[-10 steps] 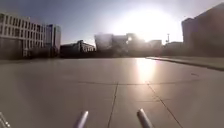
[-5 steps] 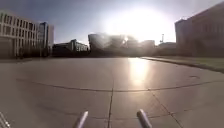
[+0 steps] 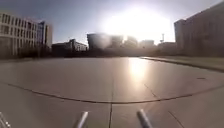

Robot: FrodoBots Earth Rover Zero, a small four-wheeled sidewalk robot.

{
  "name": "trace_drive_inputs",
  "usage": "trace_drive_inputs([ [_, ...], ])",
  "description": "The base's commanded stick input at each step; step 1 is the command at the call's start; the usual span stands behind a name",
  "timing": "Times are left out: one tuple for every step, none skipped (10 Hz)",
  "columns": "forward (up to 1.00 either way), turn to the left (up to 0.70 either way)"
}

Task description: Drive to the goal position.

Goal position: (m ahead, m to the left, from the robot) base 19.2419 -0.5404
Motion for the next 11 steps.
trace_drive_inputs([
  [1.00,0.00],
  [1.00,0.00],
  [1.00,0.00],
  [1.00,0.00],
  [1.00,0.00],
  [1.00,0.00],
  [1.00,0.00],
  [1.00,0.00],
  [1.00,0.00],
  [1.00,0.00],
  [1.00,0.00],
])
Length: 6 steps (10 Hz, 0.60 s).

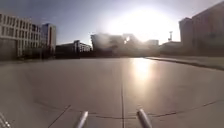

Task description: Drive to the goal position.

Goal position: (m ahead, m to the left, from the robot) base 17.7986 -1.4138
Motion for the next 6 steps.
trace_drive_inputs([
  [1.00,0.00],
  [1.00,0.00],
  [1.00,0.00],
  [1.00,0.00],
  [1.00,0.00],
  [1.00,0.00],
])
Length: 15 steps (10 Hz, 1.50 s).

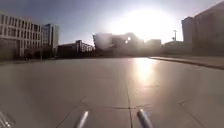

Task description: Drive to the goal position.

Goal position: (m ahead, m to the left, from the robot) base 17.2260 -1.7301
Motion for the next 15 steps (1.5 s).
trace_drive_inputs([
  [1.00,-0.11],
  [1.00,-0.27],
  [1.00,-0.27],
  [1.00,-0.27],
  [1.00,-0.27],
  [1.00,-0.24],
  [1.00,-0.14],
  [1.00,-0.04],
  [1.00,0.00],
  [1.00,0.00],
  [1.00,0.00],
  [1.00,0.00],
  [1.00,0.00],
  [1.00,0.00],
  [1.00,0.00],
])
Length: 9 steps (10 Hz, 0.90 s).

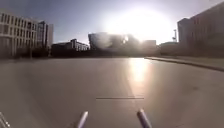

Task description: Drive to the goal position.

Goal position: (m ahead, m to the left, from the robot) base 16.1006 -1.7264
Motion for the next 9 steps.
trace_drive_inputs([
  [1.00,0.00],
  [1.00,0.00],
  [1.00,0.00],
  [1.00,0.00],
  [1.00,0.00],
  [1.00,0.00],
  [1.00,0.00],
  [1.00,0.00],
  [1.00,0.00],
])
